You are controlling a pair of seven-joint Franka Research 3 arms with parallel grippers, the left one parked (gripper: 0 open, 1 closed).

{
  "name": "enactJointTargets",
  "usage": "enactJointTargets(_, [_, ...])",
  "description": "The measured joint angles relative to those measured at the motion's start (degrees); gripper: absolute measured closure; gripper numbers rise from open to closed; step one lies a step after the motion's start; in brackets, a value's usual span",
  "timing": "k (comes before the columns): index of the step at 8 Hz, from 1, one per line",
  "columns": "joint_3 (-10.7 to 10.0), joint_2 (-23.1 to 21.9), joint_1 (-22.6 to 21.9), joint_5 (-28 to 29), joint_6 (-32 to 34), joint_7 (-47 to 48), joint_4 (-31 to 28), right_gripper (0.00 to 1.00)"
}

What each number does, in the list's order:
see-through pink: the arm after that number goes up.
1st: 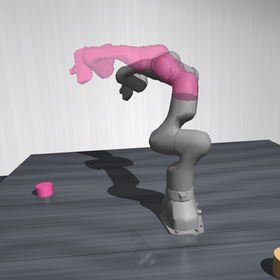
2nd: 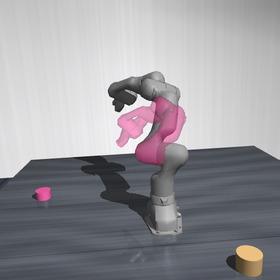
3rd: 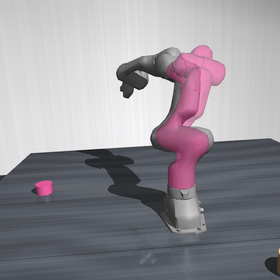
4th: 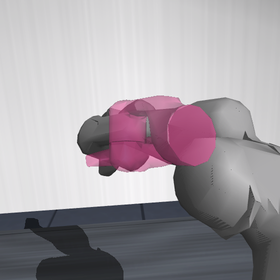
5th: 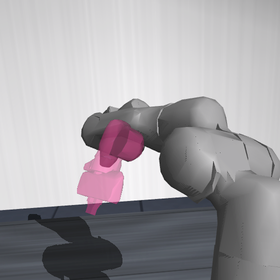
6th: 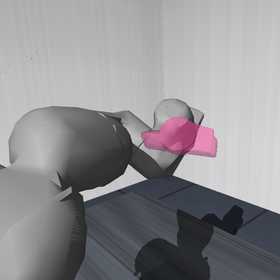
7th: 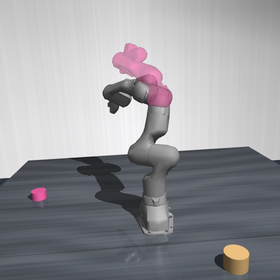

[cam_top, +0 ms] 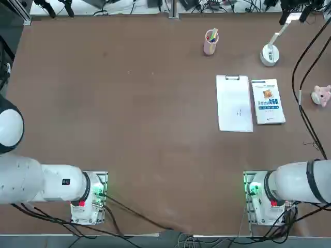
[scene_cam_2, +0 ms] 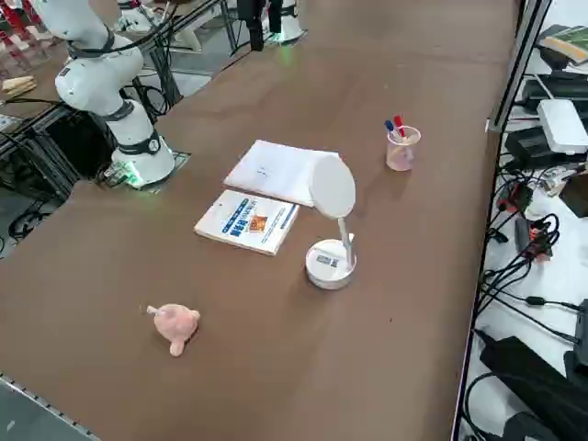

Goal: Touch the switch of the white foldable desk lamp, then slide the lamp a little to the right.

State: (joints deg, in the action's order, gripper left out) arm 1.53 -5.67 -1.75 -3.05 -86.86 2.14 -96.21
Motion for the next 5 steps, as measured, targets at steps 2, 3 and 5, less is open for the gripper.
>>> enactJointTargets(2, [-0.1, 0.0, 0.0, 0.0, 0.5, 0.0, 0.0, 0.0])
enactJointTargets(3, [0.0, 0.2, 0.0, 0.0, 0.7, -0.1, 0.0, 0.0])
enactJointTargets(5, [0.3, 2.4, 0.0, 0.0, 1.0, -0.2, -0.2, 0.0])
